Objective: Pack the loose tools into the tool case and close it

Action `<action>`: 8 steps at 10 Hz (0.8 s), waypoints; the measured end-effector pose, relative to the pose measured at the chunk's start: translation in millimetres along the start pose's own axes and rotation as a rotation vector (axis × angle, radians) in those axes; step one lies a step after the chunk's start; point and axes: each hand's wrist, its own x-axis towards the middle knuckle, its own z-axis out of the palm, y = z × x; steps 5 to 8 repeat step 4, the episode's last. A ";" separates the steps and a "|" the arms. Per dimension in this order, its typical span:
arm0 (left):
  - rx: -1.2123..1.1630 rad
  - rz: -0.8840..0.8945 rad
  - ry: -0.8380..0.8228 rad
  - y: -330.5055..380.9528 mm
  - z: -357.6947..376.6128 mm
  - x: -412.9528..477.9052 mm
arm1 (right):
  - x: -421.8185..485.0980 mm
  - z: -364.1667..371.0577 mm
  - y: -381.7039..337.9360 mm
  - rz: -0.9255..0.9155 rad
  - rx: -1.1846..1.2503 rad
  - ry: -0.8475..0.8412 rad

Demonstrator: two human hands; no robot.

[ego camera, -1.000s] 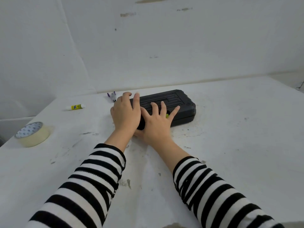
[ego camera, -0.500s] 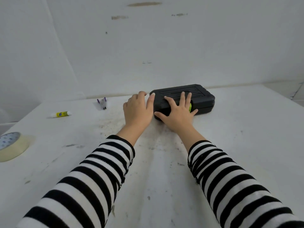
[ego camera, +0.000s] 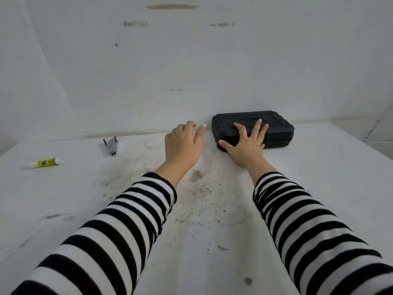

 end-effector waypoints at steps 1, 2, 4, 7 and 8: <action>0.002 -0.005 -0.009 0.1 5.1 6.6 | 0.9 -0.1 0.0 0.016 -0.040 -0.010; 0.020 -0.014 -0.038 1.3 6.8 8.5 | -0.8 -7.4 -2.4 0.042 -0.139 -0.075; 0.069 0.004 -0.007 0.0 -3.4 3.1 | -13.6 -24.0 -11.3 -0.036 -0.220 -0.063; 0.069 0.004 -0.007 0.0 -3.4 3.1 | -13.6 -24.0 -11.3 -0.036 -0.220 -0.063; 0.069 0.004 -0.007 0.0 -3.4 3.1 | -13.6 -24.0 -11.3 -0.036 -0.220 -0.063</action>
